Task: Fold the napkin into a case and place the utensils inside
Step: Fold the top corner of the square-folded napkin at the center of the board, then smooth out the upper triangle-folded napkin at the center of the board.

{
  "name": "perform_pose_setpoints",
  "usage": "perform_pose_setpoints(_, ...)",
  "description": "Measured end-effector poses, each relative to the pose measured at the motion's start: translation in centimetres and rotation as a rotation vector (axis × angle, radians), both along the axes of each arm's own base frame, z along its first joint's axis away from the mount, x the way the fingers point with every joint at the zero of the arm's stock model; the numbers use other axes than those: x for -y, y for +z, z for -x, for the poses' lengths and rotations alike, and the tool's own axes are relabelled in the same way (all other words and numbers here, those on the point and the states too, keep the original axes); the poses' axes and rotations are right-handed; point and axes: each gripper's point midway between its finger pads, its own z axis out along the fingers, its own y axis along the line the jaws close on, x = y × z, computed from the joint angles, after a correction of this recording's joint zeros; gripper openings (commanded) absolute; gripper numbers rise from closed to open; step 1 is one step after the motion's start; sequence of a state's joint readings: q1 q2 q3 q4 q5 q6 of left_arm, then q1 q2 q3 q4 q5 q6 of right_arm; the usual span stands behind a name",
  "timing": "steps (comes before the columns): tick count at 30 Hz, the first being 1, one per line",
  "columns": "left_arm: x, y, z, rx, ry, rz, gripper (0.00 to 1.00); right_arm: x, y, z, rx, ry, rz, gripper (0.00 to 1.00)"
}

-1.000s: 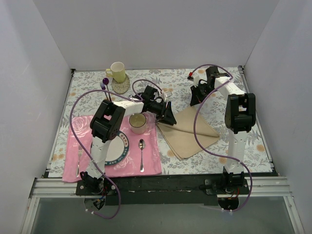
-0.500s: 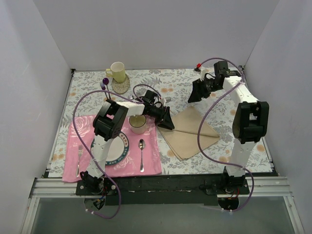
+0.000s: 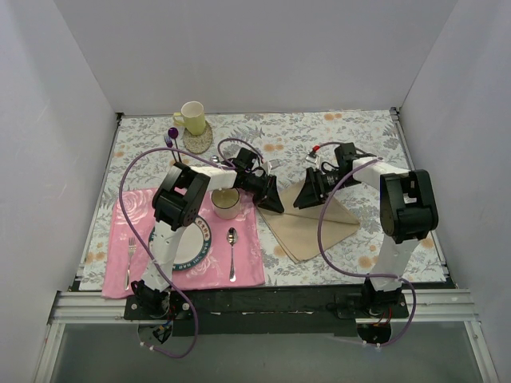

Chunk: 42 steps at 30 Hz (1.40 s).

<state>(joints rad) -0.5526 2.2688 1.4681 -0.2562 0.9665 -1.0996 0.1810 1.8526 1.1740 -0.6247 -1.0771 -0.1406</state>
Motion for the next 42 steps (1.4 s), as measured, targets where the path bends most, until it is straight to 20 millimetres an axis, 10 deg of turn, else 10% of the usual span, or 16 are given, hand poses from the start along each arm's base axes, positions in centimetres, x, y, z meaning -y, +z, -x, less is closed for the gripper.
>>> perform_pose_setpoints(11, -0.3, -0.7, 0.1, -0.027, 0.007, -0.016, 0.0, 2.2, -6.1, 1.7, -0.162, -0.047, 0.02, 0.65)
perform_pose_setpoints(42, -0.3, -0.7, 0.1, -0.053, 0.013, -0.02, 0.0, 12.2, -6.8, 3.7, -0.345, -0.251, -0.08, 0.5)
